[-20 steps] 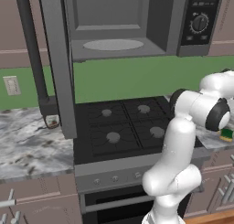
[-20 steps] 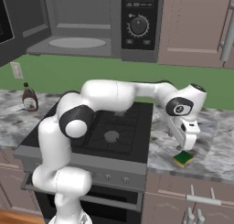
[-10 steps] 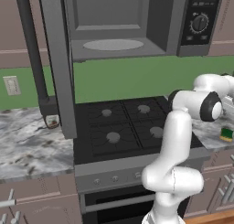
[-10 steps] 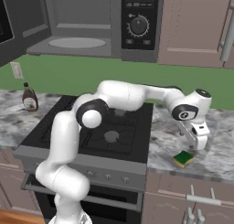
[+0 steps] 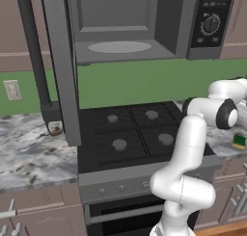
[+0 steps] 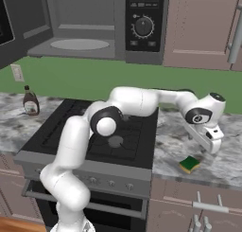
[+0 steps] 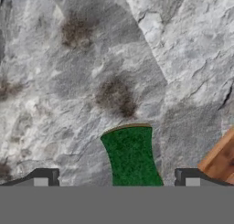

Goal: Place the sponge inside the microwave to prepare for sanitizing.

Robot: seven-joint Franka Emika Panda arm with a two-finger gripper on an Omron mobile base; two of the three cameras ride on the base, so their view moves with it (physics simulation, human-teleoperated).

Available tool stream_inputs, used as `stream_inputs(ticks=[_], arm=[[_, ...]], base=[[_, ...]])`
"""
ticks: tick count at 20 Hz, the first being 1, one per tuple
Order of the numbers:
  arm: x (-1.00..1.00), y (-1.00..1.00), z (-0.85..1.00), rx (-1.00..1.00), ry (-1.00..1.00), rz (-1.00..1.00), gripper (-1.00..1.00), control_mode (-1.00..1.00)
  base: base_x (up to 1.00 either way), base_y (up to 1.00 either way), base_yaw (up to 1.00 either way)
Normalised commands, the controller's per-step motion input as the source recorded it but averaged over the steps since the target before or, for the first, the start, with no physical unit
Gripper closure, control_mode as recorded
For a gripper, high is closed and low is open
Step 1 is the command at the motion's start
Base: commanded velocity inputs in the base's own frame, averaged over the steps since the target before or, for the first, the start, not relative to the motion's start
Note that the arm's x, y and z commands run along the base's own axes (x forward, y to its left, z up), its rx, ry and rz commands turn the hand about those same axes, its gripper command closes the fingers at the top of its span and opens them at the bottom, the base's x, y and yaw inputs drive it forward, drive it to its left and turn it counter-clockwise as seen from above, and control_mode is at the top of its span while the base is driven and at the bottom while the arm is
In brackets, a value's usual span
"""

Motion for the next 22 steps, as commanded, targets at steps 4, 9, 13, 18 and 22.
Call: stream_inputs(ticks=[4, 9, 13, 18, 22], arm=[[-0.24, 0.05, -0.03, -0.05, 0.12, 0.01, -1.0, -1.0], [-0.25, 0.3, -0.27, -0.08, 0.12, 0.01, -1.0, -1.0], [0.0, 0.34, -0.24, 0.0, 0.07, 0.0, -1.0, -1.0], [0.0, 0.02, -0.06, 0.0, 0.0, 0.0, -1.0, -1.0], [0.0, -0.01, -0.16, 0.0, 0.0, 0.0, -1.0, -1.0]], base=[[0.0, 0.0, 0.0], [0.0, 0.0, 0.0], [0.0, 0.0, 0.0], [0.0, 0.0, 0.0], [0.0, 0.0, 0.0]])
